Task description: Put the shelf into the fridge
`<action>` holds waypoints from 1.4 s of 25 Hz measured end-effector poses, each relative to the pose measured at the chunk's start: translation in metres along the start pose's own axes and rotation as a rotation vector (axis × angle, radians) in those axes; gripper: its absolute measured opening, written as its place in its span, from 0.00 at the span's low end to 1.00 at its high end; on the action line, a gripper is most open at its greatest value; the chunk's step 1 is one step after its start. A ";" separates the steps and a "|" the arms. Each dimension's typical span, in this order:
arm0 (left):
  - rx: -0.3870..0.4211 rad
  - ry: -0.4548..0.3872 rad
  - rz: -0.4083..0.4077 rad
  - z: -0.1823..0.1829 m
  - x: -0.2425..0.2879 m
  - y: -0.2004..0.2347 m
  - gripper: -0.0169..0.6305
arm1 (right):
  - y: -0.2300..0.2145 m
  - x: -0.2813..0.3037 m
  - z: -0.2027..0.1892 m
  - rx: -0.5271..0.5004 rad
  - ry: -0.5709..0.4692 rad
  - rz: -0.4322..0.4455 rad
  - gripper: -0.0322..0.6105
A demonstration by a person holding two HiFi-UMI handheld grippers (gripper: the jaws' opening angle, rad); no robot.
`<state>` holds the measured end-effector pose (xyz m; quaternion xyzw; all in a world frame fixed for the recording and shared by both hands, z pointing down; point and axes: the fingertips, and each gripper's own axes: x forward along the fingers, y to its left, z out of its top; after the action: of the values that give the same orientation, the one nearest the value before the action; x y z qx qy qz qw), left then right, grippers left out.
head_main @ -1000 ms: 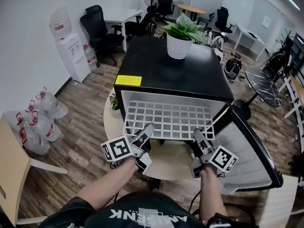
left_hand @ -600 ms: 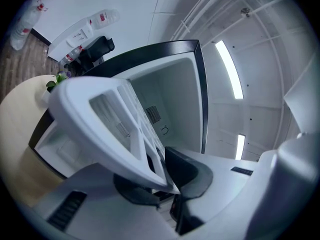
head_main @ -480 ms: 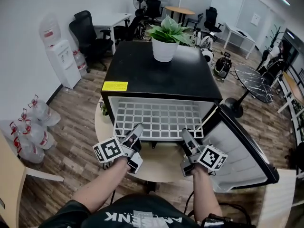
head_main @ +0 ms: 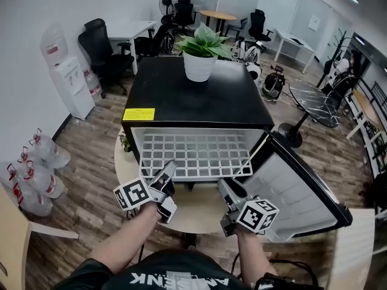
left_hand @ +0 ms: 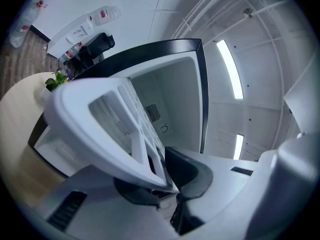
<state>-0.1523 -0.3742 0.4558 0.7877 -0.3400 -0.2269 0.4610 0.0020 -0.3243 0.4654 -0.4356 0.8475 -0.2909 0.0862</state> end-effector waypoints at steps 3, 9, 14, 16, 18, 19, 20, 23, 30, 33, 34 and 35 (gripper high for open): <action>-0.006 0.016 0.006 -0.002 0.000 0.001 0.10 | -0.001 0.005 -0.001 -0.021 0.002 -0.001 0.24; 0.004 0.020 -0.013 -0.001 0.001 -0.003 0.11 | 0.000 0.005 0.004 -0.038 -0.004 -0.006 0.24; 0.024 0.025 -0.023 0.003 0.003 -0.006 0.12 | 0.002 0.008 0.010 -0.046 -0.010 0.004 0.24; 0.022 0.022 -0.021 0.004 0.003 -0.005 0.12 | 0.002 0.009 0.010 -0.042 -0.010 0.003 0.24; 0.027 0.017 -0.017 0.005 0.004 -0.005 0.12 | 0.002 0.010 0.010 -0.040 -0.010 0.004 0.24; 0.036 0.015 -0.016 0.005 0.004 -0.005 0.13 | 0.001 0.010 0.011 -0.041 -0.008 0.005 0.24; 0.051 0.012 -0.015 0.005 0.005 -0.005 0.13 | 0.001 0.011 0.012 -0.042 -0.006 0.007 0.24; 0.105 0.001 -0.011 0.003 0.005 -0.005 0.14 | -0.002 0.012 0.011 -0.041 0.004 0.013 0.24; 0.222 -0.052 0.007 0.005 -0.005 -0.006 0.21 | -0.003 0.018 0.013 -0.030 0.013 0.022 0.24; 0.278 -0.073 0.044 0.005 -0.012 -0.008 0.22 | -0.004 0.025 0.020 -0.029 0.004 0.021 0.24; 0.291 -0.078 0.056 0.006 -0.012 -0.007 0.22 | -0.005 0.027 0.022 -0.029 0.000 0.021 0.24; 0.296 -0.080 0.065 0.008 -0.011 -0.006 0.22 | -0.006 0.029 0.024 -0.028 -0.001 0.020 0.24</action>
<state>-0.1626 -0.3687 0.4473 0.8261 -0.4130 -0.1903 0.3329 -0.0014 -0.3599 0.4523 -0.4283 0.8558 -0.2778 0.0833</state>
